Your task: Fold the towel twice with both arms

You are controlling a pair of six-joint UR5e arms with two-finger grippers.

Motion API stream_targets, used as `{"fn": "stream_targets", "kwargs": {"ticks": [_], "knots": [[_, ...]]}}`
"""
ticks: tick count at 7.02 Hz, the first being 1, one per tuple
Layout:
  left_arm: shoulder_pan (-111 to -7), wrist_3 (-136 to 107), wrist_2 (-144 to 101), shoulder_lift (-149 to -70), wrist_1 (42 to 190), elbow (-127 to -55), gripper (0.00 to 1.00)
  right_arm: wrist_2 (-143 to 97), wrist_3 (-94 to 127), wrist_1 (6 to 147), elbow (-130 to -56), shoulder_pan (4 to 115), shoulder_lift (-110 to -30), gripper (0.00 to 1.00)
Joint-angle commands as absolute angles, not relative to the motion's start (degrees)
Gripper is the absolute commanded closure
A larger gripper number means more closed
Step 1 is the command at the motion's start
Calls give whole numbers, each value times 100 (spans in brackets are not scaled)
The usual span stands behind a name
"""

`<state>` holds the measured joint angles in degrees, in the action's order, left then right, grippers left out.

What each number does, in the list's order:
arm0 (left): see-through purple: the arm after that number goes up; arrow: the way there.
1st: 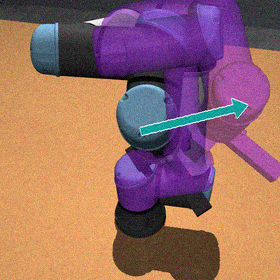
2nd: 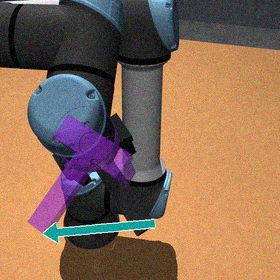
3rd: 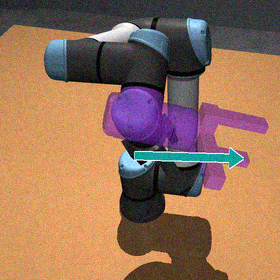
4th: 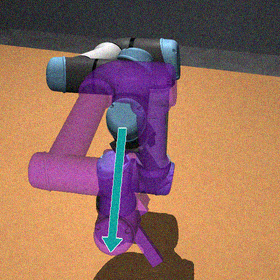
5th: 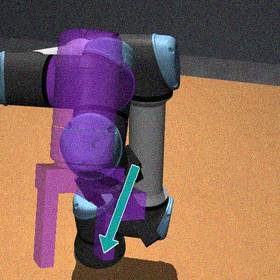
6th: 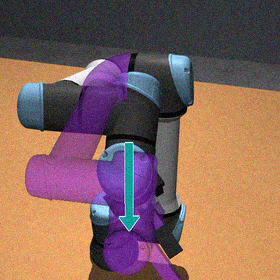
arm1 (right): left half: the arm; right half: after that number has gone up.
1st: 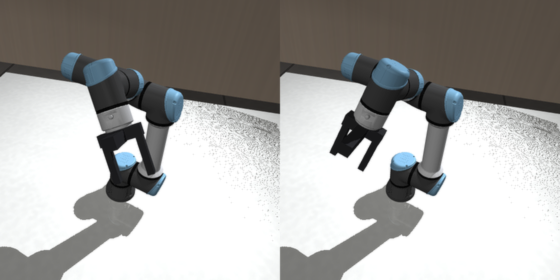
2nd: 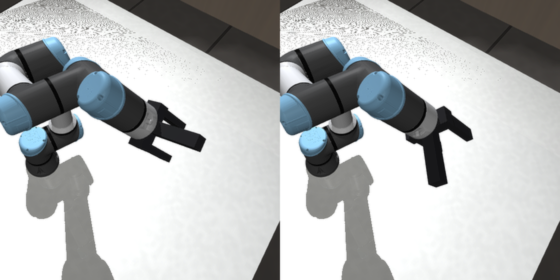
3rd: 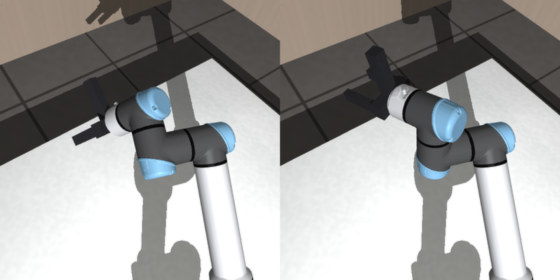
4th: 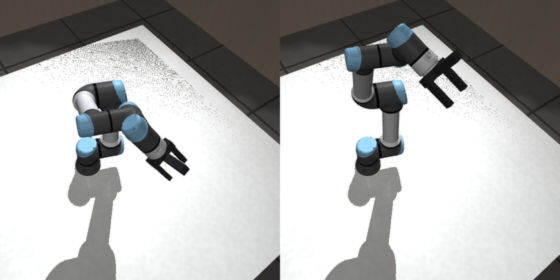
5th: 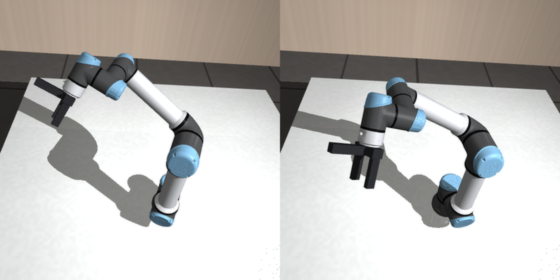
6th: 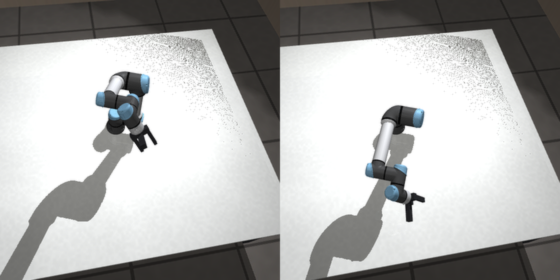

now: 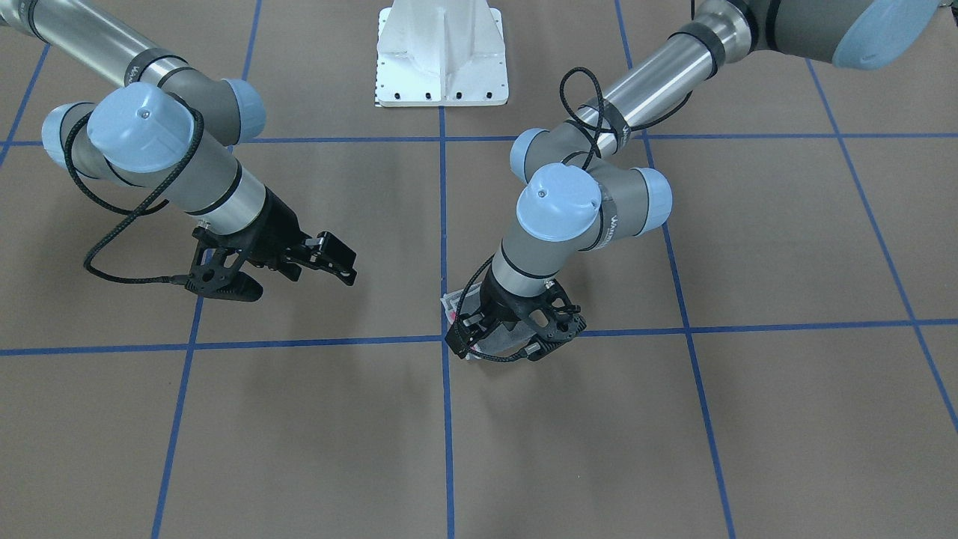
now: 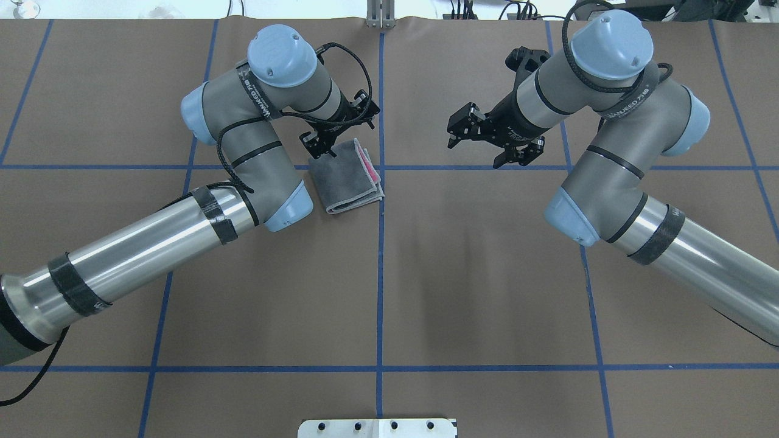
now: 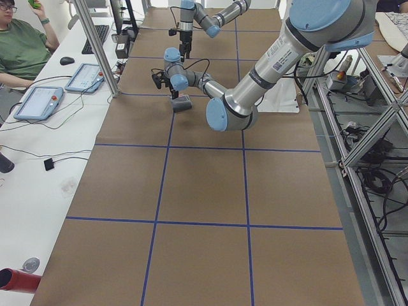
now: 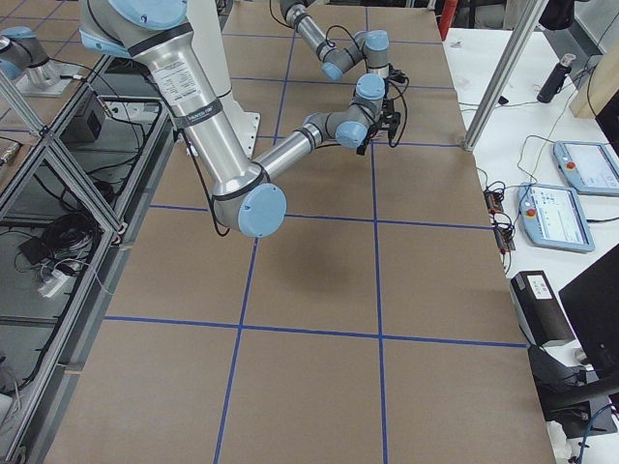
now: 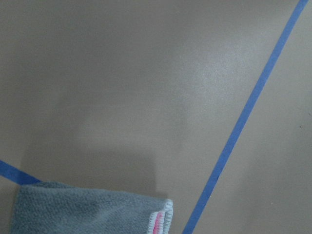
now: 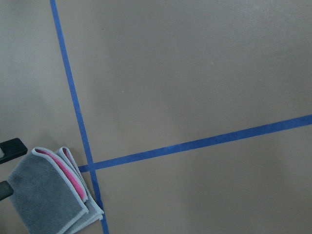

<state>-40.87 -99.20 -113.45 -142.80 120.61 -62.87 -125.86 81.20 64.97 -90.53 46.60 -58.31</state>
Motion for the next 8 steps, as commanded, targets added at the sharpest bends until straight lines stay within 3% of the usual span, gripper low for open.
{"fn": "stream_targets", "kwargs": {"ticks": [1, 4, 8], "knots": [[-4069, -9905, -11338, -14273, 12172, -6030, 0, -12586, 8130, 6495, -9053, 4658, -5818, 0], [-4078, -9861, -11233, -14265, 12296, -5775, 0, -12586, 8121, 6495, -9053, 4650, -5818, 0], [-4235, -9923, -11276, -14413, 12270, -6002, 0, -12586, 8086, 6495, -9053, 4650, -5819, 0]]}}
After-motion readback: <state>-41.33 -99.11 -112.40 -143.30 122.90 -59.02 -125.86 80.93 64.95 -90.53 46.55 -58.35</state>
